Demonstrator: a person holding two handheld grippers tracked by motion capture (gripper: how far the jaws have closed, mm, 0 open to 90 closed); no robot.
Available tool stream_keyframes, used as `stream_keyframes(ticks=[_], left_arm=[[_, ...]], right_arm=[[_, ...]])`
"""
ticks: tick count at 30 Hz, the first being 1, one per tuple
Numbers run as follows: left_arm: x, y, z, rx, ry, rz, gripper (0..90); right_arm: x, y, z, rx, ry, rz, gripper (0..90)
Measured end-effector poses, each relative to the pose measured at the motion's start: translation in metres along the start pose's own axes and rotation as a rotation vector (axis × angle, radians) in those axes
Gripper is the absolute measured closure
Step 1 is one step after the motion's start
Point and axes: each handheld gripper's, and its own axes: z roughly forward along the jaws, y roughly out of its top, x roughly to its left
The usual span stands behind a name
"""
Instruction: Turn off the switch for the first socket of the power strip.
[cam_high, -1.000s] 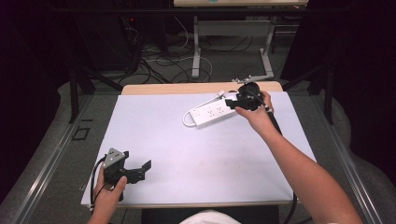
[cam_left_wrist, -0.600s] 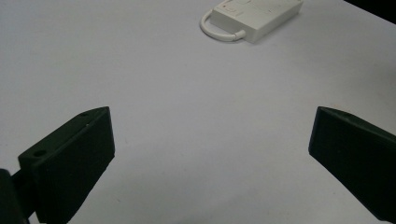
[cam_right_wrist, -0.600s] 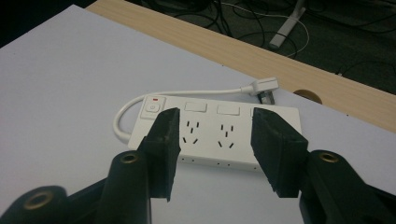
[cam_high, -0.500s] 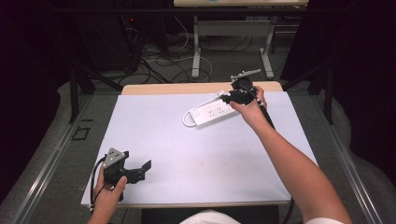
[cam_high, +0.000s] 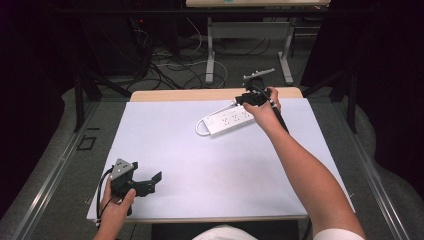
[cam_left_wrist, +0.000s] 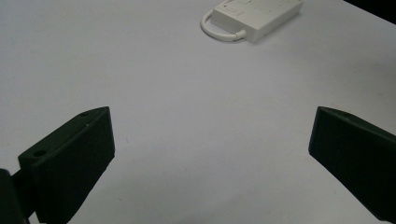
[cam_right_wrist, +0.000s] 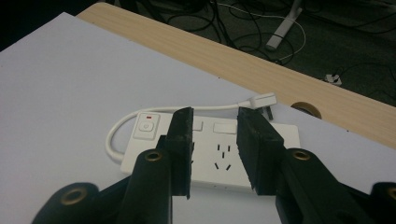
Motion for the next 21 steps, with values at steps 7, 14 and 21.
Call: stream_keyframes(ticks=[7,14,21], left_arm=[[0.000,0.000,0.000,0.000,0.001,0.000,0.1],[0.001,0.000,0.000,0.001,-0.001,-0.003,0.1],[0.001,-0.001,0.000,0.001,-0.001,-0.001,0.1]], right_arm=[[-0.004,0.003,0.009,0.015,0.011,0.047,71.6],[-0.009,0.003,0.020,-0.008,0.016,0.057,73.7],[-0.012,0.001,0.033,-0.006,0.006,0.059,76.4]])
